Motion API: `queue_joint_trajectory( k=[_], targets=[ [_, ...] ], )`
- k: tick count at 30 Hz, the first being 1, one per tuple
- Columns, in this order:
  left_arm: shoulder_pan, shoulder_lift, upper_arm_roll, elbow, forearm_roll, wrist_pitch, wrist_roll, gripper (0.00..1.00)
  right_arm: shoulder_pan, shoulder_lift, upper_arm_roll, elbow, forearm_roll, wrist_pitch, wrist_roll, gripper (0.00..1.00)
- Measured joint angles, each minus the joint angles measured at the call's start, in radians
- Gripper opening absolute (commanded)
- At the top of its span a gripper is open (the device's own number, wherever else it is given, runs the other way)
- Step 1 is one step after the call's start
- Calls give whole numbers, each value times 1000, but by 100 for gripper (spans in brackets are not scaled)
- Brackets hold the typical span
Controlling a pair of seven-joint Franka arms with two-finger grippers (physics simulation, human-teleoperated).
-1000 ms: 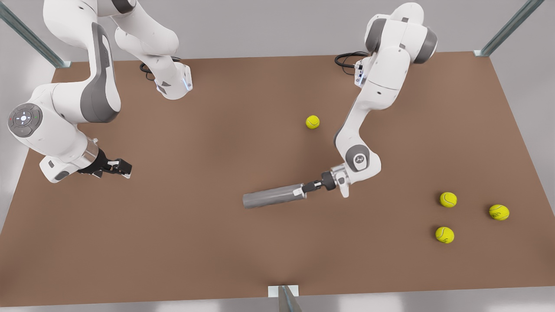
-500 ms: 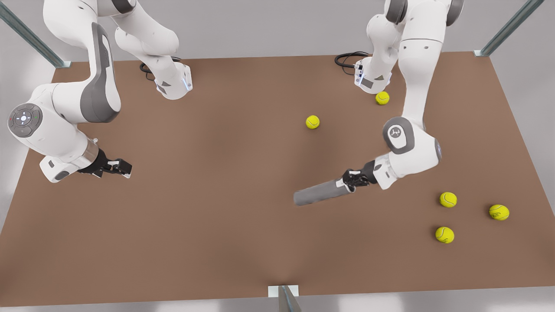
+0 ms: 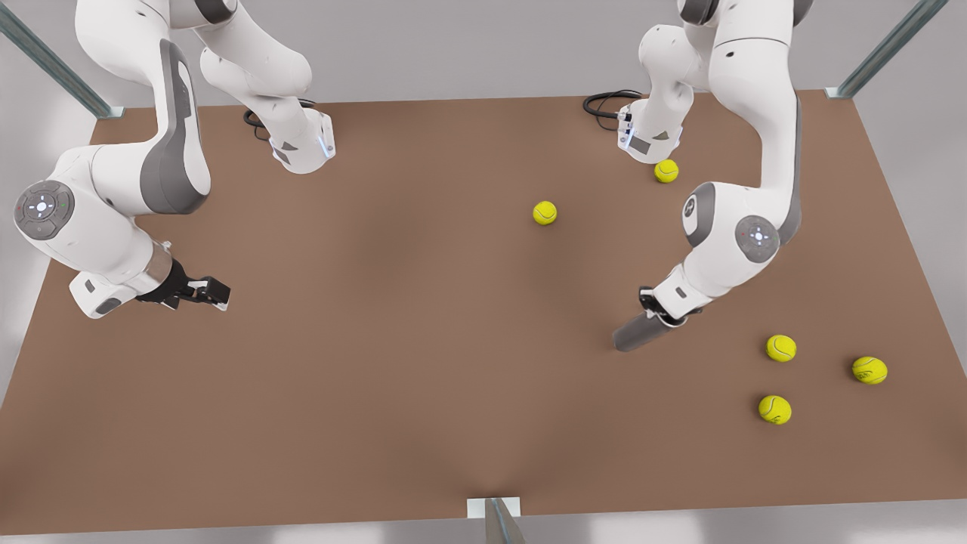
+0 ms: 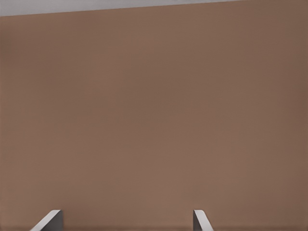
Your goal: Put the tennis tube upright
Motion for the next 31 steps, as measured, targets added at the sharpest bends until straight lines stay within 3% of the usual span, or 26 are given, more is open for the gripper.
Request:
queue_joint_trajectory(
  k=[10, 11, 12, 13, 18, 24, 27, 31],
  targets=[
    [-14, 26, -9, 0, 105, -24, -148, 21, 0, 0, 0, 0, 0, -1, 1, 100],
    [-14, 26, -9, 1, 106, -25, -159, 42, 0, -1, 0, 0, 0, -1, 1, 100],
    [-14, 26, -9, 1, 106, -26, -168, 80, 0, 0, 0, 0, 0, -1, 1, 100],
    [-14, 26, -9, 2, 103, -27, -175, 100, 0, 0, 0, 0, 0, -1, 1, 100],
    [-14, 1, -13, 82, 76, -87, -183, 100, 0, 0, 0, 0, 0, -1, 1, 100],
    [-4, -177, -24, 331, 122, -430, -172, 100, 0, 0, 0, 0, 0, -1, 1, 100],
    [68, -326, -33, 153, 160, -483, -150, 100, 0, -1, 0, 0, 0, -1, 1, 100],
    [50, -353, -47, 112, 196, -521, -127, 100, 0, 0, 0, 0, 0, -1, 1, 100]
  ],
)
